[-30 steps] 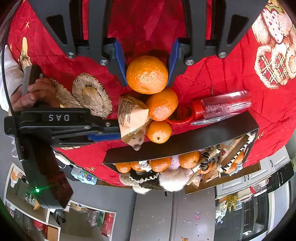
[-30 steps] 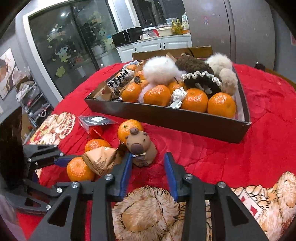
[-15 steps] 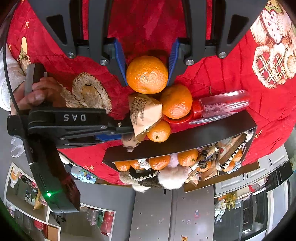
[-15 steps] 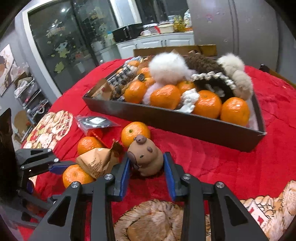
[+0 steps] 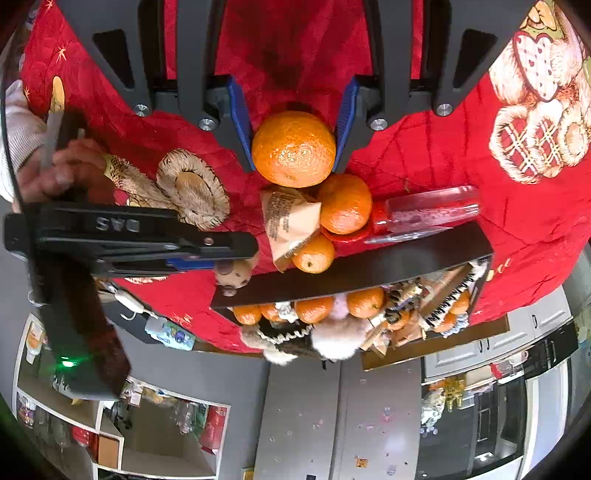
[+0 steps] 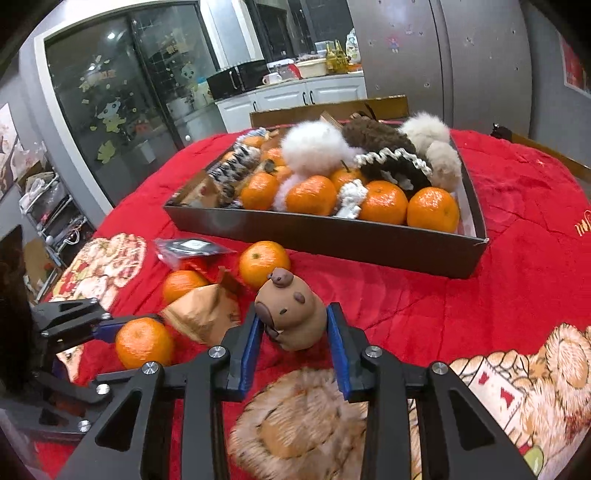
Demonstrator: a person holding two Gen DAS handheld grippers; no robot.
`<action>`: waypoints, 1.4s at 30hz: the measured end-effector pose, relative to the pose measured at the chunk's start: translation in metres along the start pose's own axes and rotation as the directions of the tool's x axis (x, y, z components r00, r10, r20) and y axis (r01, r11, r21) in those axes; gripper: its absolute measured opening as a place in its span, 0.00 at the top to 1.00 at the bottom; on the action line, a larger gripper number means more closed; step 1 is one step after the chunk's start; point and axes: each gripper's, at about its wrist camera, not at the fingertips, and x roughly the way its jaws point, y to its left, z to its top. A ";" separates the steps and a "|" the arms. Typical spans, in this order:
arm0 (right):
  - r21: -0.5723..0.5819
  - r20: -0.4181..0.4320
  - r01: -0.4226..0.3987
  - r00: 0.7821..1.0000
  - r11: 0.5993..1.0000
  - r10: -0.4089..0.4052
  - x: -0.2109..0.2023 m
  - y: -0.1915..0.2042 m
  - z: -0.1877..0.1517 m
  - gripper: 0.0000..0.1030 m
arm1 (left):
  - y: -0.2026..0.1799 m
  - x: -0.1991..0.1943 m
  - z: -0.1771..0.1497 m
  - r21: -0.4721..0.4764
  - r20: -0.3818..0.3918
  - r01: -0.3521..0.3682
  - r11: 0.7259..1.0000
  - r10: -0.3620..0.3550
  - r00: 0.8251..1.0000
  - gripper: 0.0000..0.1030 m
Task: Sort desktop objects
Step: 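Lift the capybara figurine with the right tool while the left tool lifts its orange, then carry the figurine and the orange over the black tray and lower them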
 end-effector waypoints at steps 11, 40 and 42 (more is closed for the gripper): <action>-0.070 0.052 -0.029 0.998 0.997 0.033 -0.024 0.049 -0.004 0.68 | 0.009 -0.024 0.006 -0.040 0.057 -0.029 0.999 0.032 0.998 0.59; -0.065 0.063 -0.026 0.998 0.998 0.030 -0.040 0.055 0.033 0.68 | 0.037 -0.040 0.071 -0.050 0.074 -0.079 0.996 0.083 0.994 0.59; -0.053 0.067 -0.031 0.997 0.998 0.035 -0.039 0.051 0.043 0.68 | 0.044 -0.038 0.081 -0.055 0.072 -0.086 0.995 0.090 0.993 0.59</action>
